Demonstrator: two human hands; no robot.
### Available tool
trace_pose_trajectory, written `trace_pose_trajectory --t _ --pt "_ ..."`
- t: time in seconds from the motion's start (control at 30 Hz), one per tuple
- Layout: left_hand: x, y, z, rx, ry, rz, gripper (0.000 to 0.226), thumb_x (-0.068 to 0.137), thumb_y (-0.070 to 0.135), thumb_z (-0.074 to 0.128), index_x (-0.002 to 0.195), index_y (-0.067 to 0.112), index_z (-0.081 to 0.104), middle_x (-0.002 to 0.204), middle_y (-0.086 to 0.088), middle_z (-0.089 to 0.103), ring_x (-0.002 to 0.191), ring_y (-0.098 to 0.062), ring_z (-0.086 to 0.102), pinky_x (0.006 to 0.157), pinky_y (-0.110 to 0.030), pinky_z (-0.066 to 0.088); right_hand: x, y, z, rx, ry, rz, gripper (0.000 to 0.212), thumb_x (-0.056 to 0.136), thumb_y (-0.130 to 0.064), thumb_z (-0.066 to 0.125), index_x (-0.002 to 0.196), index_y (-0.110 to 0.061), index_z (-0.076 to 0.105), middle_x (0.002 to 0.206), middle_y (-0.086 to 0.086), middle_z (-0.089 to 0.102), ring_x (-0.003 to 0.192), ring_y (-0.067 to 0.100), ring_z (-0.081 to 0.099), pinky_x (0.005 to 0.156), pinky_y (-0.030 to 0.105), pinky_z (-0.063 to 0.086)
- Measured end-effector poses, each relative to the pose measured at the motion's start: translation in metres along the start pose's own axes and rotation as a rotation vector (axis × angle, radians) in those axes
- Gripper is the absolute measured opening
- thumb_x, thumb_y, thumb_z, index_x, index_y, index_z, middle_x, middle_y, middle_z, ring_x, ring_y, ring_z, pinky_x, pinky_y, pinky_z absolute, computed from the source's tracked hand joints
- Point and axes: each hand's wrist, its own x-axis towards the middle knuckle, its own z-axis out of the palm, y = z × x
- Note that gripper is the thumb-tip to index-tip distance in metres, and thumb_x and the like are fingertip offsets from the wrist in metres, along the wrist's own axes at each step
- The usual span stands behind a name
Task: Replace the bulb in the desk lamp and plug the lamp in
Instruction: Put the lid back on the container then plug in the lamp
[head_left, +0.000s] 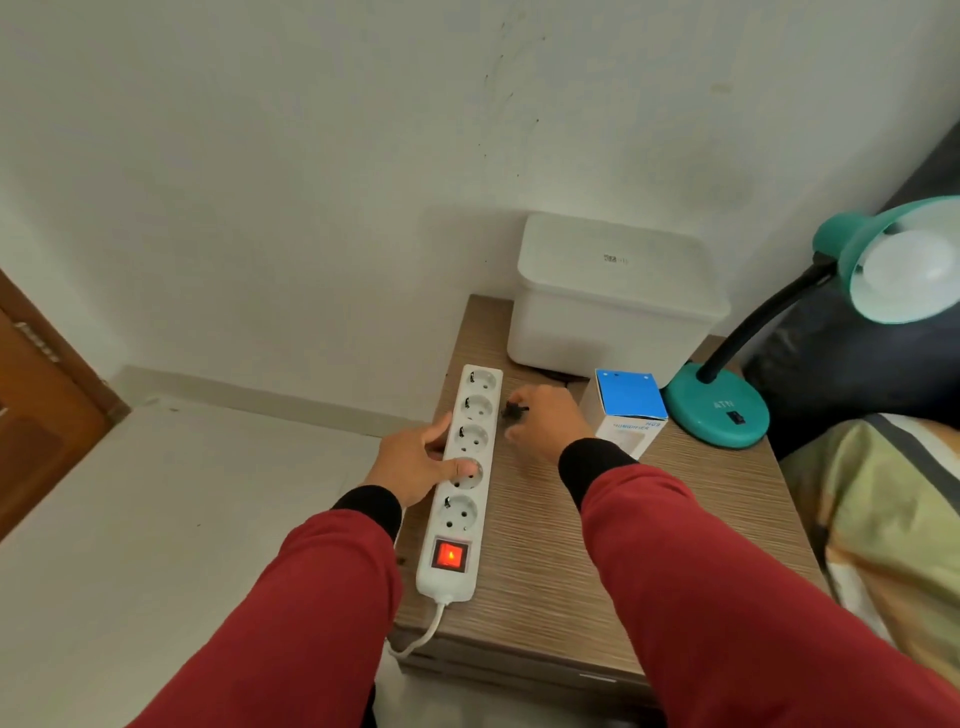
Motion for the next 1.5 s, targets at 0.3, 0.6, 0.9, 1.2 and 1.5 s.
trace_pose_trajectory --t 0.3,0.6,0.9,1.2,1.5 --pt "0.004 0.000 0.002 0.021 0.073 -0.025 0.053 0.091 0.034 0.061 0.140 0.023 0.046 0.132 -0.001 0.060 0.122 -0.014 0.055 0.100 -0.021 0.040 0.004 -0.003 -0.024 0.078 0.068 -0.053 0.029 0.082 -0.018 0.070 0.111 -0.015 0.071 0.119 0.002 0.069 0.113 0.017 0.061 0.101 0.028 0.046" --pt "0.013 -0.005 0.001 0.024 0.031 -0.005 0.056 0.090 0.027 0.063 0.143 0.023 0.043 0.131 -0.001 0.060 0.122 -0.016 0.055 0.104 -0.029 0.042 0.005 -0.015 -0.027 0.183 0.134 -0.105 0.021 0.086 -0.020 0.066 0.103 -0.014 0.075 0.110 0.002 0.072 0.106 0.015 0.063 0.092 0.024 0.046" --pt "0.022 -0.006 0.000 0.084 0.007 0.015 0.062 0.090 0.025 0.063 0.146 0.025 0.035 0.128 -0.003 0.062 0.118 -0.016 0.058 0.104 -0.036 0.046 0.011 -0.024 -0.004 0.285 0.206 -0.072 0.019 0.088 -0.017 0.063 0.101 -0.008 0.074 0.103 0.008 0.073 0.098 0.019 0.066 0.089 0.030 0.052" --pt "0.027 -0.008 -0.001 0.054 -0.002 0.006 0.063 0.088 0.024 0.066 0.144 0.026 0.039 0.126 -0.002 0.064 0.116 -0.017 0.059 0.101 -0.038 0.048 0.012 -0.019 0.008 0.339 0.236 0.027 0.018 0.089 -0.018 0.061 0.103 -0.011 0.071 0.109 0.007 0.071 0.104 0.019 0.064 0.093 0.031 0.051" --pt "0.029 -0.011 -0.002 0.031 -0.012 0.010 0.063 0.088 0.024 0.067 0.144 0.026 0.038 0.127 -0.002 0.063 0.117 -0.017 0.059 0.102 -0.039 0.048 0.008 -0.013 0.011 0.436 0.193 -0.032 0.021 0.092 -0.007 0.056 0.104 -0.009 0.074 0.112 0.010 0.070 0.092 0.014 0.061 0.092 0.030 0.053"
